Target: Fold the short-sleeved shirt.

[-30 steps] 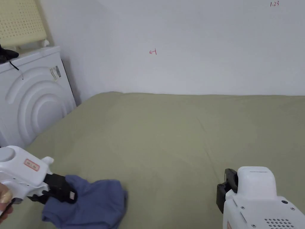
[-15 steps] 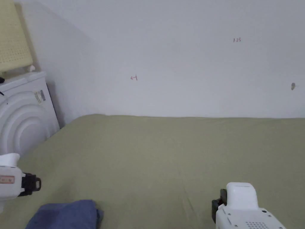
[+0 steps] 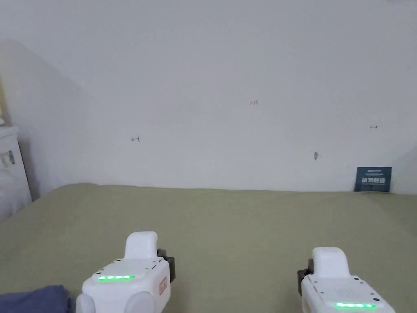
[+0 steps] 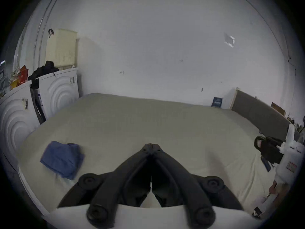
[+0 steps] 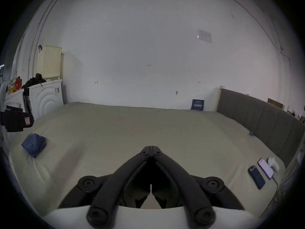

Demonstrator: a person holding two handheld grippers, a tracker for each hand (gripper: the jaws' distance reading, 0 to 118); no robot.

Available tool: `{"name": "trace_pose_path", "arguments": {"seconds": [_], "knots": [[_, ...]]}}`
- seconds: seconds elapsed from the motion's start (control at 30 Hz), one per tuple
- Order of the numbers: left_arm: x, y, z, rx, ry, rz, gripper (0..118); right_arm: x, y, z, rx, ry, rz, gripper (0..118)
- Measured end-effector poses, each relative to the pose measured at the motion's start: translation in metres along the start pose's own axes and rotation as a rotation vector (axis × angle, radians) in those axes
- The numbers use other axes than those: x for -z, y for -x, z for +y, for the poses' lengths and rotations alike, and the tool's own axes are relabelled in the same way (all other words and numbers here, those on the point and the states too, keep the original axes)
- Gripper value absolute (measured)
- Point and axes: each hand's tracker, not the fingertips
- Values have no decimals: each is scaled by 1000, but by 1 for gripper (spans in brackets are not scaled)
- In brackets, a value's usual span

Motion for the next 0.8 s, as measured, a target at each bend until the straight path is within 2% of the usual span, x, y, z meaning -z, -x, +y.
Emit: {"name": "trace_pose_path", "arguments": {"seconds": [0.2, 0.33, 0.4, 0.43, 0.47, 0.5, 0.53, 0.57, 0.67, 0.73, 0.8], "knots": [[-22, -51, -18, 87, -96, 10, 0, -20, -59, 5, 31, -22, -75, 0], [-26, -60, -17, 82, -106, 3, 3, -24, -69, 3, 5, -45, -103, 0], [-25, -63, -14, 78, -114, -7, 14, -28, -70, 3, 8, -46, -104, 0], [-25, -63, -12, 81, -117, -5, 36, -30, -71, 4, 20, -54, -97, 4], [-25, -63, -11, 90, -124, -6, 62, -31, -71, 5, 20, -57, -98, 15], [-24, -66, -8, 100, -131, -1, 90, -32, -70, 6, 24, -66, -108, 35], [-23, -67, -6, 104, -130, -6, 111, -33, -70, 7, 31, -77, -109, 78], [-23, -67, -5, 108, -131, -9, 113, -33, -71, 9, 37, -78, -103, 97], [-29, -70, 0, 128, -188, -6, 113, -34, -66, 11, 26, -110, -117, 116], [-33, -71, 1, 140, -219, 23, 114, -40, -64, 10, 6, -176, -100, 117], [-33, -72, 2, 145, -227, 30, 116, -43, -61, 13, 8, -173, -105, 117]]}}
